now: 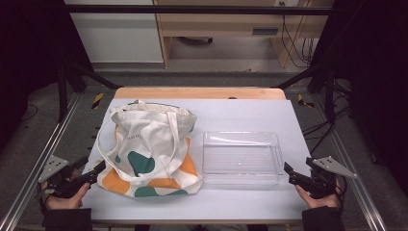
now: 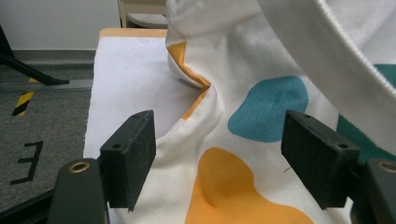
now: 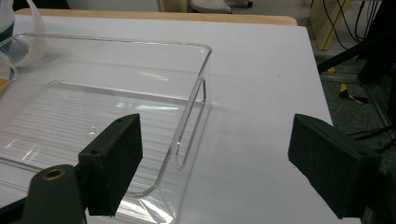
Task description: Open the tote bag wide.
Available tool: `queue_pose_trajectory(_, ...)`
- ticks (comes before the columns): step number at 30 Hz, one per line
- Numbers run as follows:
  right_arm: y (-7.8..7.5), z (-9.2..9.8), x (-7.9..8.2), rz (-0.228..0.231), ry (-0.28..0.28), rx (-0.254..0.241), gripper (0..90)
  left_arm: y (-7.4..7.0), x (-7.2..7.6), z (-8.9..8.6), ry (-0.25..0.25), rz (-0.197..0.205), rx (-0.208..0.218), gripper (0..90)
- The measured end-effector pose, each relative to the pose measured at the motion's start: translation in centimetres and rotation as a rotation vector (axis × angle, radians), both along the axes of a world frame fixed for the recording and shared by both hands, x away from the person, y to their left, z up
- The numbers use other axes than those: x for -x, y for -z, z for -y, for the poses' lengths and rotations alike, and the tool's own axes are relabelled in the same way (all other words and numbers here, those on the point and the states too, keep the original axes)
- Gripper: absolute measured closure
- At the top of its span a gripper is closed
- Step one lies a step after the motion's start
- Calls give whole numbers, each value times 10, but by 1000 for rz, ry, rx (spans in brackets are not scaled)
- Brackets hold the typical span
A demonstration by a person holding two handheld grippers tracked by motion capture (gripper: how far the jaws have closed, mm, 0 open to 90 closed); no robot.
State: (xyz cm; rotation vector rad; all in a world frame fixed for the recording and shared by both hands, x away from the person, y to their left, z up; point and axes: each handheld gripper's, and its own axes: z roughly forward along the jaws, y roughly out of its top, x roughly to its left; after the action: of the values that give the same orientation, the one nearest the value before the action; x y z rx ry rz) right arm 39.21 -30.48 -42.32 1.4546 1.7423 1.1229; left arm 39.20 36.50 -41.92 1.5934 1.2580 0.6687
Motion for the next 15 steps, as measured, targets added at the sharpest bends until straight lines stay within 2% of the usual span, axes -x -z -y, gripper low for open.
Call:
queue_pose_trajectory(5, -2, -4, 2, 3, 0, -3, 196, -4, 2, -1, 9, 11, 17, 266)
queue_pose_trajectory(8, -5, -7, 3, 0, -8, -55, 209, -7, 2, -1, 14, 22, 24, 268)
queue_pose_trajectory(15, -11, -22, 4, 8, -43, -50, 219, -15, 4, 0, 24, 25, 42, 272)
